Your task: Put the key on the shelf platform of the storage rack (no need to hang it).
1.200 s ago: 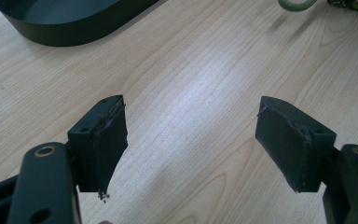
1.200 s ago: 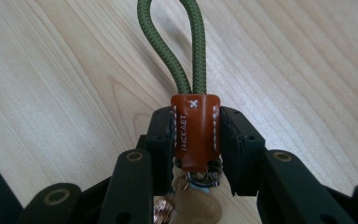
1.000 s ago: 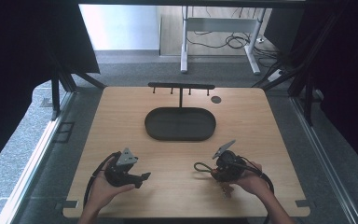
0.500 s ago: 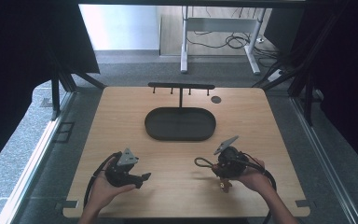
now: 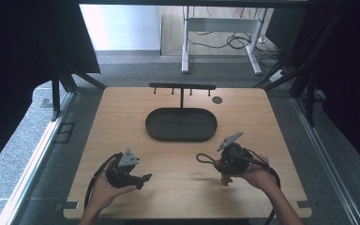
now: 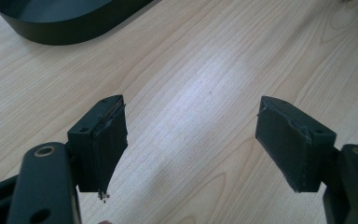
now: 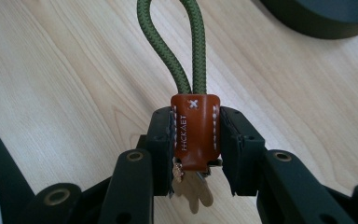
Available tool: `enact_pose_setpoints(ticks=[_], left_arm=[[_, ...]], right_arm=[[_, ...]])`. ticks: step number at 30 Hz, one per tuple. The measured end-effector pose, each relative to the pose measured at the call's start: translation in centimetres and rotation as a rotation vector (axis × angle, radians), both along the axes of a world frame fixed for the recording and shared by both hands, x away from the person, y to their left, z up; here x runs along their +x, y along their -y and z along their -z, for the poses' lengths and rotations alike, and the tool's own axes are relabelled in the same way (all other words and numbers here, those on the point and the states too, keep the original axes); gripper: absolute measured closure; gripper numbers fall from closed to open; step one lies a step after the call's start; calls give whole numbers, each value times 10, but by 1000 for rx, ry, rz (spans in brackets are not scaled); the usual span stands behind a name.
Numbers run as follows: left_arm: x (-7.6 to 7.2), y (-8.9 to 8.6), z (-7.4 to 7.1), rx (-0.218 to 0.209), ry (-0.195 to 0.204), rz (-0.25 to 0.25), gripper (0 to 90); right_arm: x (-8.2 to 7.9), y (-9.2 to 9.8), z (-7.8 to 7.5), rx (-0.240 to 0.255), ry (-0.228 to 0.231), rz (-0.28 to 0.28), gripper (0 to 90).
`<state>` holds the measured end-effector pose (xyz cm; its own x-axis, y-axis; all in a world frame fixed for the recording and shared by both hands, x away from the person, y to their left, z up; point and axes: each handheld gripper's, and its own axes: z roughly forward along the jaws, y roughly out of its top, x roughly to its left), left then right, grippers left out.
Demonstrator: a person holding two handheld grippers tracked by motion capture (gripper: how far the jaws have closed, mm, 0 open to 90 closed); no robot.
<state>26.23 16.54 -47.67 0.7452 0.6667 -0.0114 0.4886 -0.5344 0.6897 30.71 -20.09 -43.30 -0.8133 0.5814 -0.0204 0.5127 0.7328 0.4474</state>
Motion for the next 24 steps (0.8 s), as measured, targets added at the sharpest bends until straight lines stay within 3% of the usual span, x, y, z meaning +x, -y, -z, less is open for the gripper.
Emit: enact_pose_setpoints(ticks=[10, 24], left_arm=[[0, 1, 0, 4, 0, 3, 255], [1, 1, 1, 4, -3, 2, 254]], right_arm=[[1, 1, -18, 21, 34, 2, 675], [8, -3, -31, 30, 50, -3, 675]])
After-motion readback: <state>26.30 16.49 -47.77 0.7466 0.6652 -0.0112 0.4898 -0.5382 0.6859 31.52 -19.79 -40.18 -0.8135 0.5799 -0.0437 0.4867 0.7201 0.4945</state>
